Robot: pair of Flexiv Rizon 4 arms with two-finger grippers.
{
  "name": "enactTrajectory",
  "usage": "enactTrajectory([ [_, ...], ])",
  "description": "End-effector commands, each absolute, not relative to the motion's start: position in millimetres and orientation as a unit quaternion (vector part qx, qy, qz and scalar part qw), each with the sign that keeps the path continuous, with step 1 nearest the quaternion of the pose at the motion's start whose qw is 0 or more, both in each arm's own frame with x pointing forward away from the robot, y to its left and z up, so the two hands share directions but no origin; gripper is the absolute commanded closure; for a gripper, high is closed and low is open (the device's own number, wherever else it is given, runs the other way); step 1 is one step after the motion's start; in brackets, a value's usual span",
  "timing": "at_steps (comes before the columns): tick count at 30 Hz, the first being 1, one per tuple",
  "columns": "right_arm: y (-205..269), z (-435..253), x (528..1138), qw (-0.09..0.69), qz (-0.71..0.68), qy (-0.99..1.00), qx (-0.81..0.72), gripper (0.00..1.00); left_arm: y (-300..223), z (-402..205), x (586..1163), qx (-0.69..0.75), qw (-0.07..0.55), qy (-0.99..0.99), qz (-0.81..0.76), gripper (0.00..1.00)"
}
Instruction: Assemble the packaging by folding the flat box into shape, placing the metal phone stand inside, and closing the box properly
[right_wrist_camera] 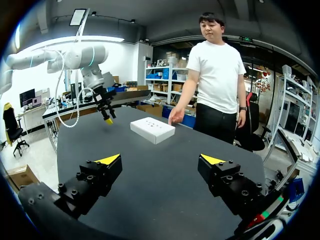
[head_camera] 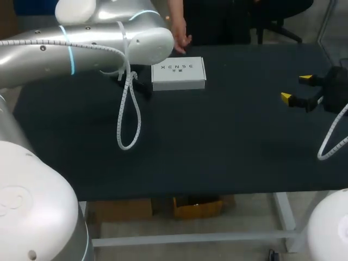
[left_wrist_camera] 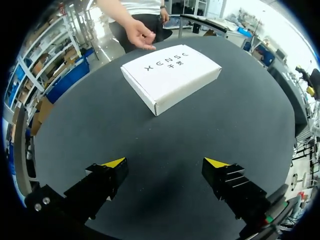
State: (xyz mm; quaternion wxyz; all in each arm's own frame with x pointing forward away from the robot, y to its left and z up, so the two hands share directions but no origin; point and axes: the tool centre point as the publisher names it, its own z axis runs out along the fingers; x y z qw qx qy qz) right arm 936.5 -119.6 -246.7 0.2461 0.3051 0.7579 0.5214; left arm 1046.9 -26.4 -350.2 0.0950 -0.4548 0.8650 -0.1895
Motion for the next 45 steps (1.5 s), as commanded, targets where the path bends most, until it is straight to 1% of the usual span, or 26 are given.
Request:
enactTrajectory([
  [1, -120, -246, 936, 0.246, 0.522, 0.757, 0.305, 0.0, -16, -349, 1044, -0.44, 0.102, 0.869, -0.201, 0.0],
  [5, -120, -246, 936, 0.246, 0.522, 0.757, 0.305, 0.0, -10, -348, 1041, -0.378, 0.13, 0.889, -0.224, 0.0],
  [7, -120, -246, 936, 0.246, 0.522, 0.757, 0.305, 0.0, -6, -349, 1043, -0.337, 0.128, 0.9, -0.244, 0.0],
  [13, -120, -246, 936, 0.246, 0.522, 0.757, 0.305, 0.0, 5, -352, 1054, -0.3, 0.11, 0.904, -0.284, 0.0],
  [16, -120, -246, 936, 0.246, 0.522, 0.757, 0.305, 0.0, 8, -353, 1058, -0.297, 0.098, 0.903, -0.294, 0.0],
  [20, -120, -246, 936, 0.246, 0.522, 0.757, 0.305, 0.0, 10, -354, 1056, -0.276, 0.109, 0.907, -0.299, 0.0],
  [27, -120, -246, 936, 0.246, 0.522, 0.757, 0.305, 0.0, 14, -352, 1055, -0.272, 0.104, 0.907, -0.305, 0.0],
  [33, -120, -246, 936, 0.246, 0.522, 0.757, 0.305, 0.0, 14, -350, 1052, -0.298, 0.072, 0.907, -0.29, 0.0],
  [37, -120, -246, 936, 0.246, 0.522, 0.757, 0.305, 0.0, 10, -349, 1045, -0.287, 0.089, 0.912, -0.279, 0.0],
  [41, -120, -246, 936, 0.246, 0.522, 0.757, 0.305, 0.0, 6, -353, 1040, -0.259, 0.137, 0.913, -0.283, 0.0],
  [45, -120, -246, 936, 0.246, 0.522, 0.757, 0.305, 0.0, 4, -358, 1034, -0.249, 0.163, 0.904, -0.306, 0.0],
])
